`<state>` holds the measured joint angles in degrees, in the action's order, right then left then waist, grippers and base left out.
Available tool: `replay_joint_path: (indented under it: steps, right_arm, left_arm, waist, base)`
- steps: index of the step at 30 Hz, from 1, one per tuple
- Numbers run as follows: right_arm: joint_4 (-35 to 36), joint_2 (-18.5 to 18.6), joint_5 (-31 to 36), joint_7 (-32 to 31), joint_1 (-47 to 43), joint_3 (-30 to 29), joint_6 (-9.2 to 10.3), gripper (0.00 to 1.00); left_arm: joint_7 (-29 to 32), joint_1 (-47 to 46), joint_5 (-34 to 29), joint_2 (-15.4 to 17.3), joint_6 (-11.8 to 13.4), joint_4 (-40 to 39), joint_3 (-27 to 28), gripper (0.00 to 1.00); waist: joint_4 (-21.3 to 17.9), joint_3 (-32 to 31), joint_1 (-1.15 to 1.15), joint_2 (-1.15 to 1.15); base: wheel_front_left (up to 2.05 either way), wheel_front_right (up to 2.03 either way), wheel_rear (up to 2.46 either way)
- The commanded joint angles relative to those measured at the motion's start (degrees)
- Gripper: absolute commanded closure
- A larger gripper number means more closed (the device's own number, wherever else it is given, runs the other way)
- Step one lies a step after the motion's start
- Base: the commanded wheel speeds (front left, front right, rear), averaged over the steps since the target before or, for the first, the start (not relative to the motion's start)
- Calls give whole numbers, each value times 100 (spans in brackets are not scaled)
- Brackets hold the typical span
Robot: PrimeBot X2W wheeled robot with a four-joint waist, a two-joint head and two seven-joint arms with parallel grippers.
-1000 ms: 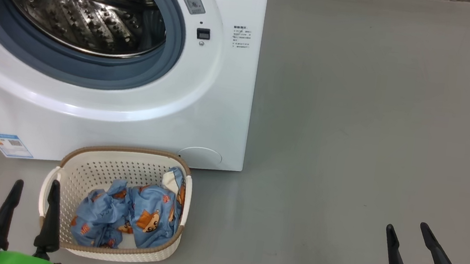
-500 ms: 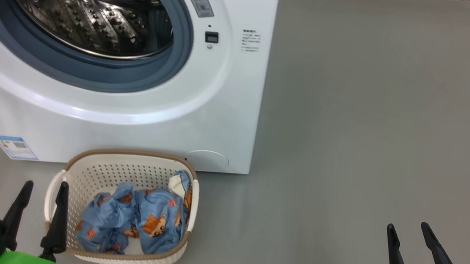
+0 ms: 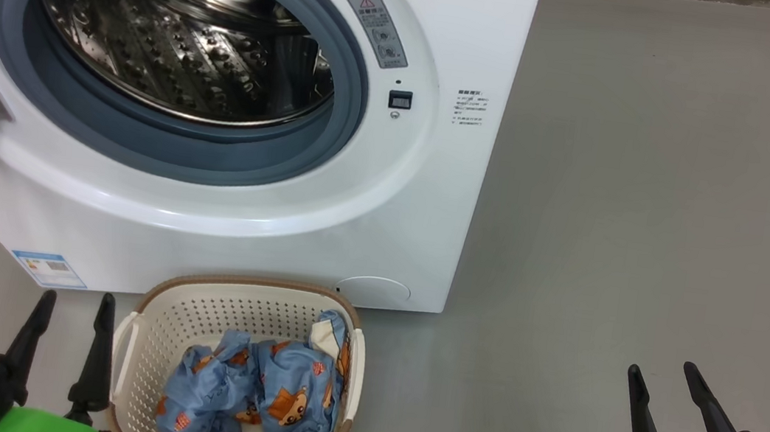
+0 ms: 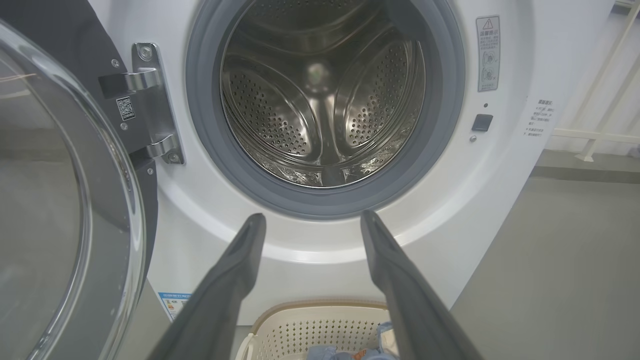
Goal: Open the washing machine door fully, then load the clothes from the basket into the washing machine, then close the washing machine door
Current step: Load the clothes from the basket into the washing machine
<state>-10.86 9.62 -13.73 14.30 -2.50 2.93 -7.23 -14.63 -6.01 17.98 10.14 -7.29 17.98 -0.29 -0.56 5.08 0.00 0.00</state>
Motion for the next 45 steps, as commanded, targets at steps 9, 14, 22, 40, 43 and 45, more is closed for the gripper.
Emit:
replay_joint_path:
  steps: [9, 14, 22, 40, 43, 45]
  right_arm:
    - [188, 95, 15, 70, 213, 108, -25, 0]
    - [229, 73, 22, 70, 324, 126, -25, 0]
    - [267, -9, 37, 70, 666, 228, -25, 0]
    - [326, -185, 84, 70, 1648, 636, -25, 0]
    - [345, -206, 101, 70, 1803, 703, -25, 0]
    - [357, -212, 120, 70, 1898, 762, -25, 0]
  left_arm:
    - [-37, -219, -82, 74, -20, 91, 101, 0]
    - [-37, -331, -99, 67, -20, 451, 33, 0]
    - [-37, -977, -90, 182, -20, 1636, -486, 0]
    - [111, -3221, 219, 473, -20, 4512, -1624, 0]
    - [203, -3478, 303, 542, -20, 4790, -1757, 0]
    - [273, -3637, 355, 599, -20, 4966, -1816, 0]
  waist:
    - [-23, 124, 0, 0]
    - [-67, 348, 0, 0]
    - [-186, 950, 0, 0]
    - [-627, 2444, 0, 0]
    - [-688, 2666, 0, 0]
    - [-716, 2814, 0, 0]
  base:
    - [0, 0, 0]
    - [0, 0, 0]
    - [0, 0, 0]
    - [0, 0, 0]
    - [0, 0, 0]
    - [0, 0, 0]
